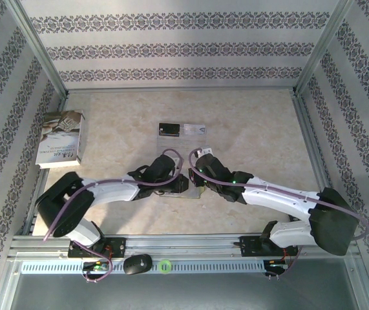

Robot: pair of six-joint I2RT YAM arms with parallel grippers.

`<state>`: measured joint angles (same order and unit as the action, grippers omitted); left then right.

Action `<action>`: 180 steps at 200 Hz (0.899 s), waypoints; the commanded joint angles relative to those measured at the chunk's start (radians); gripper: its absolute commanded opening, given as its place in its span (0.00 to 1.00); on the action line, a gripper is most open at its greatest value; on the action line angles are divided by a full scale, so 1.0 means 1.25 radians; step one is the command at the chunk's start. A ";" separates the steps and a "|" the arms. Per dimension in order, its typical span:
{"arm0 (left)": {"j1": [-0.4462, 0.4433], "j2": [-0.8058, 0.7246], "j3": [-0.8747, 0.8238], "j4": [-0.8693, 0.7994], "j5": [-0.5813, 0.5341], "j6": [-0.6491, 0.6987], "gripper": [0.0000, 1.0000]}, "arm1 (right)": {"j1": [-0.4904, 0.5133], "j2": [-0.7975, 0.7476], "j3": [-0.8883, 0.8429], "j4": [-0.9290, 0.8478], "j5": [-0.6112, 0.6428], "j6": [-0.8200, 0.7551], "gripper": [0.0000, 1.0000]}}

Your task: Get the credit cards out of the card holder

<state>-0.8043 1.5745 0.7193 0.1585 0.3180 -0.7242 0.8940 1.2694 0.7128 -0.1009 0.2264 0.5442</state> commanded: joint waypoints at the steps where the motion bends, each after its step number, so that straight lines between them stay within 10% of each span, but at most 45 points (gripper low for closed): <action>1: -0.018 0.070 0.053 -0.048 0.059 0.038 0.19 | -0.013 -0.040 -0.021 -0.019 0.040 0.004 0.26; 52: -0.015 0.129 0.081 -0.068 0.106 0.030 0.21 | -0.038 -0.082 -0.052 -0.009 0.044 0.027 0.27; 119: 0.062 -0.223 -0.095 -0.086 -0.074 0.036 0.51 | -0.052 -0.004 -0.022 0.050 -0.137 0.045 0.25; 180: 0.102 -0.186 -0.087 -0.166 -0.179 0.156 0.66 | -0.017 0.171 0.040 0.082 -0.239 0.090 0.23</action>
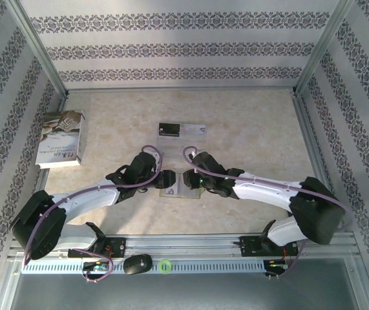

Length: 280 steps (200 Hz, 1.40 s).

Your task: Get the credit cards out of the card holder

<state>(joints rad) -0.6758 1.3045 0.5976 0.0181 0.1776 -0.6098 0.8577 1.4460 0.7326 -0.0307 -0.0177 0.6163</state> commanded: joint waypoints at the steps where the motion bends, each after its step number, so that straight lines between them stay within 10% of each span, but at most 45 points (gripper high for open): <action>1: -0.002 0.031 0.012 -0.055 -0.069 0.065 0.66 | 0.012 0.031 0.024 0.026 -0.044 0.033 0.23; 108: -0.108 0.155 0.050 -0.041 -0.145 0.086 0.63 | 0.006 0.040 0.006 0.034 -0.030 0.035 0.23; 199: -0.115 0.159 0.013 -0.033 -0.153 0.053 0.38 | 0.001 0.077 0.007 0.057 -0.090 0.039 0.22; 280: -0.138 0.104 0.027 -0.042 -0.220 0.071 0.57 | -0.015 0.057 -0.017 0.059 -0.076 0.050 0.22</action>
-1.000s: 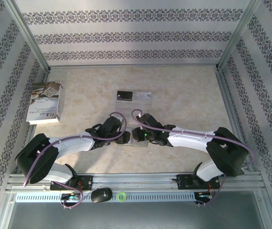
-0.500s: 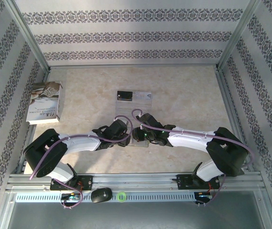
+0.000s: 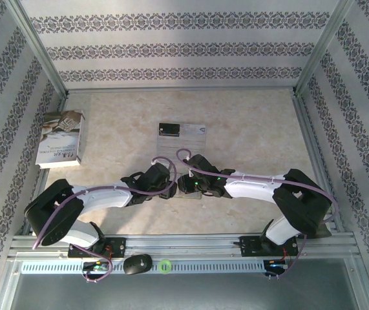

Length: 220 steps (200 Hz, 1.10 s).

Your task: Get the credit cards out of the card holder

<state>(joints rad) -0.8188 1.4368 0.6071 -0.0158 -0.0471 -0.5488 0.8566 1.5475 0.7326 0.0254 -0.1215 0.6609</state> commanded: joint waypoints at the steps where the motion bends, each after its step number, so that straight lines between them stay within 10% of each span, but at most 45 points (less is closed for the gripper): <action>1: -0.024 -0.001 0.020 -0.014 -0.041 0.023 0.57 | -0.015 -0.025 -0.018 0.014 0.008 0.015 0.22; 220: -0.029 0.068 -0.008 0.017 0.004 -0.030 0.39 | -0.058 0.066 -0.047 0.133 -0.085 0.144 0.15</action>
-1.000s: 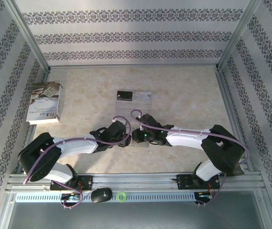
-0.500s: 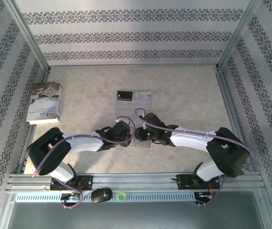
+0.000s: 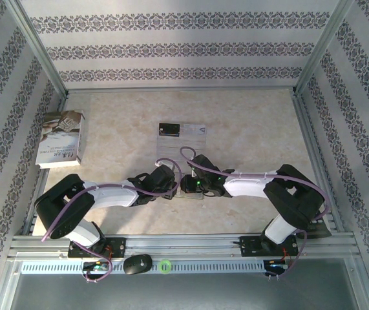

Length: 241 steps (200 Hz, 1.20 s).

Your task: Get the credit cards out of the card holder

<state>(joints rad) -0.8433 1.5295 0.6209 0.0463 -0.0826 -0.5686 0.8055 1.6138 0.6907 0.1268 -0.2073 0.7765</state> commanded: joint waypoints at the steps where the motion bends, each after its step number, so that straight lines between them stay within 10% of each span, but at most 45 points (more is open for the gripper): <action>1: -0.010 -0.006 -0.019 -0.033 0.032 -0.014 0.39 | -0.018 0.013 -0.014 0.053 -0.016 0.053 0.15; 241: 0.016 -0.117 -0.082 -0.016 0.033 -0.063 0.44 | -0.026 0.100 -0.034 0.168 -0.092 0.177 0.15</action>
<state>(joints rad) -0.8425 1.4757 0.5755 0.0528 -0.0551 -0.6125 0.7742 1.6981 0.6651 0.3092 -0.3096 0.9791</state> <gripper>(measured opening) 0.439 0.154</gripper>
